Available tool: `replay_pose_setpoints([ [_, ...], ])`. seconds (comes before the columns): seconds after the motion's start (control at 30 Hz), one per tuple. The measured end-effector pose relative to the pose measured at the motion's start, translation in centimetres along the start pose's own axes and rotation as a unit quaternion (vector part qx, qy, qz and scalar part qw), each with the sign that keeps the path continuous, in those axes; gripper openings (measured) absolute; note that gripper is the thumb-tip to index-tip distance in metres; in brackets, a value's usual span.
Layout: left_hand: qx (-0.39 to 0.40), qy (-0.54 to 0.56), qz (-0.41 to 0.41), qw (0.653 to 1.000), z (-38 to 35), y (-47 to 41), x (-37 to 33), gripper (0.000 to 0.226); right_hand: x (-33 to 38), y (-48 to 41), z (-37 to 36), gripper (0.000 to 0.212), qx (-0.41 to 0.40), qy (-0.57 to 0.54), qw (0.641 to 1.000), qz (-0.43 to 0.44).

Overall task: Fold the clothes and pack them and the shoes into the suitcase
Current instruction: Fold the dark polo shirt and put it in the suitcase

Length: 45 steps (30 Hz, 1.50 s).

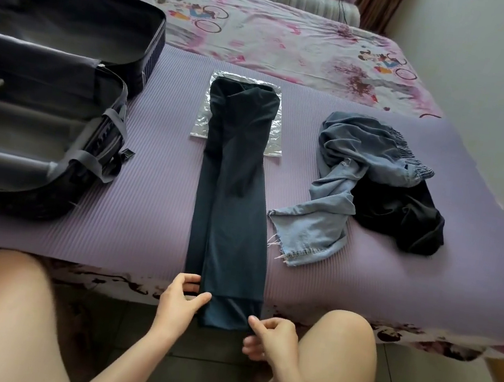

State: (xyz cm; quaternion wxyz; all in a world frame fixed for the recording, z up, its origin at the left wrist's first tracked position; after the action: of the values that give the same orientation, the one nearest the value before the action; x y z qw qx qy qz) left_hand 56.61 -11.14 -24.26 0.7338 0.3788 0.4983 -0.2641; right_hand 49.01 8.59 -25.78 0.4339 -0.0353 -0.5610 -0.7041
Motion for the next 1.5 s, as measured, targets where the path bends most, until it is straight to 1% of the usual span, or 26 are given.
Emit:
replay_pose_setpoints([
  [0.07,-0.041,-0.045,-0.031,0.998,0.8,0.3,0.1,0.036,-0.1,-0.2,0.2,0.028,-0.02,0.096,0.995,0.016],
  [0.1,-0.067,-0.068,-0.046,0.994,1.3,0.6,0.0,0.037,0.2,-0.5,0.6,0.032,-0.044,0.103,0.993,0.042],
  [0.17,-0.101,-0.102,-0.062,0.988,2.4,0.8,0.2,0.038,1.5,-0.5,1.4,0.037,-0.075,0.055,0.991,0.1],
  [0.2,-0.103,-0.112,-0.059,0.987,2.8,0.7,0.4,0.04,2.2,-0.4,1.7,0.036,-0.077,0.03,0.99,0.113],
  [0.23,-0.093,-0.109,-0.047,0.989,3.0,0.6,0.8,0.041,2.7,-0.4,1.8,0.035,-0.076,0.012,0.99,0.117],
  [0.3,-0.06,-0.065,-0.012,0.996,3.0,0.4,1.5,0.043,2.9,-0.7,1.7,0.034,-0.073,0.0,0.991,0.109],
  [0.37,-0.035,-0.025,0.012,0.999,2.5,0.2,1.8,0.043,2.6,-1.0,1.3,0.037,-0.071,-0.019,0.992,0.1],
  [0.43,-0.031,-0.004,0.026,0.999,2.0,0.2,1.7,0.043,2.4,-1.3,0.8,0.042,-0.067,-0.043,0.992,0.099],
  [0.5,-0.043,0.025,0.05,0.998,1.7,0.2,1.6,0.043,2.3,-1.5,0.4,0.041,-0.061,-0.055,0.991,0.104],
  [0.57,-0.054,0.032,0.056,0.996,1.6,0.2,1.4,0.042,2.3,-1.8,0.2,0.035,-0.05,-0.06,0.991,0.113],
  [0.67,-0.056,0.034,0.044,0.997,2.0,0.4,1.4,0.043,2.5,-2.1,0.0,0.017,-0.03,-0.066,0.987,0.142],
  [0.77,-0.039,0.045,0.042,0.997,2.5,0.4,2.0,0.038,2.7,-2.2,-0.4,0.011,-0.03,-0.056,0.987,0.149],
  [0.8,-0.027,0.045,0.042,0.998,2.5,0.3,2.1,0.035,2.9,-2.2,-0.5,0.013,-0.034,-0.054,0.987,0.146],
  [0.9,-0.002,0.076,0.053,0.996,2.3,0.1,2.0,0.019,3.5,-2.1,-0.7,0.031,-0.052,-0.04,0.988,0.139],
  [0.97,-0.007,0.071,0.04,0.997,2.3,0.0,1.8,0.009,3.5,-2.3,-0.7,0.032,-0.065,-0.046,0.988,0.133],
  [1.0,-0.012,0.066,0.032,0.997,2.4,-0.1,1.7,0.008,3.4,-2.5,-0.7,0.032,-0.068,-0.056,0.988,0.13],
  [1.13,-0.016,0.066,0.028,0.997,2.7,0.3,1.9,0.009,2.7,-2.7,-0.7,0.026,-0.051,-0.085,0.988,0.12],
  [1.23,-0.015,0.08,0.06,0.995,3.2,0.5,3.0,0.024,2.3,-2.3,-1.0,0.02,-0.031,-0.112,0.986,0.117],
  [1.33,-0.006,0.075,0.081,0.994,3.5,0.1,4.3,0.035,2.2,-1.8,-1.5,0.02,-0.021,-0.116,0.986,0.12],
  [1.47,0.002,0.067,0.075,0.995,3.5,0.4,3.2,0.034,2.3,-1.2,-1.4,0.01,-0.012,-0.122,0.985,0.124],
  [1.5,0.004,0.072,0.075,0.995,3.5,0.5,3.1,0.033,2.4,-1.0,-1.3,0.011,-0.013,-0.123,0.984,0.126],
])
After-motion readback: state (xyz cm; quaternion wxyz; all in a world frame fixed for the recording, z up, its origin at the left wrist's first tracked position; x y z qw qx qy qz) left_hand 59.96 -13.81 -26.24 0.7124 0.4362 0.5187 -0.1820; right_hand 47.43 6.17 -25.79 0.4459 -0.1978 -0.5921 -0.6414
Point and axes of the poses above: each hand's wrist, its own y-axis away from the middle knuckle, its own z-axis out of the back of the hand, x = y × z, the point moved 5 cm from there along -y, towards the middle knuckle, and after that the axes turned 8 degrees about -z, right-handed, at the moved point
